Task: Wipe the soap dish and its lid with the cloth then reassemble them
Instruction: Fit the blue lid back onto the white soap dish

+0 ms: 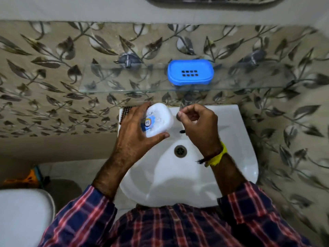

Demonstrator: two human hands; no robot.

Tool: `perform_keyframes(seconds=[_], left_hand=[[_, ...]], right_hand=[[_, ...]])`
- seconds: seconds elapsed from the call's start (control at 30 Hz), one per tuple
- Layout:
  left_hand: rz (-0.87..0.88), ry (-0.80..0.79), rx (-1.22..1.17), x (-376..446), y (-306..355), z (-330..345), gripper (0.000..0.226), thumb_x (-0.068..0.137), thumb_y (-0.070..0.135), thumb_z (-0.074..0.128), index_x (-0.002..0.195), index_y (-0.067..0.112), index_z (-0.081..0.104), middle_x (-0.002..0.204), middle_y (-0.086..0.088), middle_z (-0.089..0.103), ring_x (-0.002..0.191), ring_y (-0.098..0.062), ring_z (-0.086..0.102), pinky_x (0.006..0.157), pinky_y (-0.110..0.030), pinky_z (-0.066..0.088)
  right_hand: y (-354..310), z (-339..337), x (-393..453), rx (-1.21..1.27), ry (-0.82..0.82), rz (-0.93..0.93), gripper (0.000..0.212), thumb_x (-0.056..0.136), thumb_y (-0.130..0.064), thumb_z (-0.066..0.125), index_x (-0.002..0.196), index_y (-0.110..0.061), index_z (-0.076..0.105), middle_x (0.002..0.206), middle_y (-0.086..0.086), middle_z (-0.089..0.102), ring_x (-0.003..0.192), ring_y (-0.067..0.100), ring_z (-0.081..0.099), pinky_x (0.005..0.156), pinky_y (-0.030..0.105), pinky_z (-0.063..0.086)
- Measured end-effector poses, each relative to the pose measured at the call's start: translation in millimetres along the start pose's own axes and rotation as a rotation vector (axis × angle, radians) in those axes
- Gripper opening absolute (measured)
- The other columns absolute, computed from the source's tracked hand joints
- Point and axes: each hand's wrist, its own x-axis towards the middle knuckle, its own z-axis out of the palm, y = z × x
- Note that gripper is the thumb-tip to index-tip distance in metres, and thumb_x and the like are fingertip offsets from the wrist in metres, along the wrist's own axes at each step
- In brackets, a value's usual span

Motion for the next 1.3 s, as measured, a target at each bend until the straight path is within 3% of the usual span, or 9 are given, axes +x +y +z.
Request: perform_keyframes(seconds=[0.2, 0.27, 0.43, 0.6, 0.73, 0.9, 0.97, 1.17, 1.3], left_hand=[[0.069, 0.084, -0.038, 3, 23, 1, 0.087, 0.062, 0.055, 0.086, 0.136, 0.018, 0.059, 0.127, 0.005, 0.059, 0.118, -0.014, 0.055, 0.103, -0.025, 0.045], [0.088, 0.113, -0.050, 9, 31, -2, 0.087, 0.061, 0.053, 0.089, 0.135, 0.020, 0.059, 0.127, 0.008, 0.057, 0.119, -0.014, 0.055, 0.102, -0.037, 0.049], [0.124, 0.160, -0.012, 26, 46, -16, 0.095, 0.061, 0.057, 0.087, 0.142, 0.019, 0.054, 0.133, 0.006, 0.057, 0.121, -0.009, 0.052, 0.105, -0.032, 0.046], [0.093, 0.195, -0.107, 38, 54, -26, 0.098, 0.060, 0.057, 0.087, 0.145, 0.021, 0.052, 0.136, 0.010, 0.057, 0.129, -0.015, 0.055, 0.110, -0.038, 0.047], [0.038, 0.202, -0.293, 41, 63, -30, 0.092, 0.067, 0.047, 0.086, 0.146, 0.016, 0.051, 0.145, -0.002, 0.057, 0.134, -0.024, 0.055, 0.110, -0.051, 0.047], [0.325, 0.229, 0.165, 50, 83, -42, 0.089, 0.073, 0.060, 0.077, 0.146, 0.015, 0.053, 0.142, 0.008, 0.053, 0.133, -0.008, 0.046, 0.113, -0.023, 0.033], [0.330, 0.195, 0.167, 50, 87, -41, 0.085, 0.074, 0.058, 0.078, 0.145, 0.018, 0.053, 0.141, 0.009, 0.054, 0.133, -0.009, 0.048, 0.110, -0.026, 0.038], [-0.039, 0.133, -0.626, 34, 94, -10, 0.050, 0.090, 0.044, 0.062, 0.127, 0.011, 0.067, 0.119, 0.011, 0.075, 0.111, -0.010, 0.068, 0.088, -0.020, 0.054], [-0.193, 0.138, -0.724, 22, 102, 17, 0.047, 0.089, 0.053, 0.058, 0.109, 0.013, 0.071, 0.099, 0.014, 0.076, 0.090, -0.003, 0.068, 0.075, -0.016, 0.053]], right_hand=[[-13, -47, 55, -0.036, 0.082, -0.287, 0.025, 0.077, -0.021, 0.080, 0.088, -0.004, 0.064, 0.090, 0.010, 0.067, 0.088, 0.026, 0.065, 0.081, 0.037, 0.054], [-10, -53, 82, -0.121, -0.029, -0.326, 0.046, 0.074, -0.025, 0.081, 0.112, -0.006, 0.063, 0.114, 0.009, 0.064, 0.109, 0.025, 0.059, 0.096, 0.038, 0.050], [5, -60, 132, -0.294, -0.398, -0.254, 0.092, 0.066, -0.037, 0.088, 0.142, -0.013, 0.043, 0.141, 0.010, 0.049, 0.132, 0.025, 0.044, 0.114, 0.040, 0.037], [11, -65, 141, -0.047, -0.525, -0.201, 0.083, 0.062, -0.022, 0.092, 0.134, -0.008, 0.051, 0.133, 0.008, 0.057, 0.116, 0.013, 0.058, 0.099, 0.016, 0.049], [3, -78, 124, 0.090, -0.354, -0.260, 0.071, 0.065, -0.018, 0.090, 0.126, -0.008, 0.054, 0.128, 0.011, 0.056, 0.118, 0.019, 0.059, 0.104, 0.031, 0.049], [-9, -103, 79, 0.452, -0.367, -0.212, 0.077, 0.066, -0.007, 0.087, 0.131, -0.013, 0.046, 0.127, 0.002, 0.058, 0.113, 0.005, 0.063, 0.092, 0.016, 0.051], [-8, -109, 65, 0.616, -0.370, -0.146, 0.077, 0.064, -0.007, 0.084, 0.130, -0.014, 0.045, 0.124, 0.008, 0.057, 0.111, 0.013, 0.062, 0.093, 0.023, 0.053], [-1, -98, 31, 0.924, -0.302, 0.061, 0.066, 0.066, 0.005, 0.073, 0.124, -0.013, 0.050, 0.117, 0.003, 0.066, 0.106, 0.019, 0.066, 0.082, 0.028, 0.056], [-8, -85, 15, 0.870, -0.292, 0.069, 0.065, 0.070, -0.009, 0.078, 0.129, -0.018, 0.051, 0.121, -0.002, 0.067, 0.103, 0.013, 0.067, 0.081, 0.024, 0.054]])
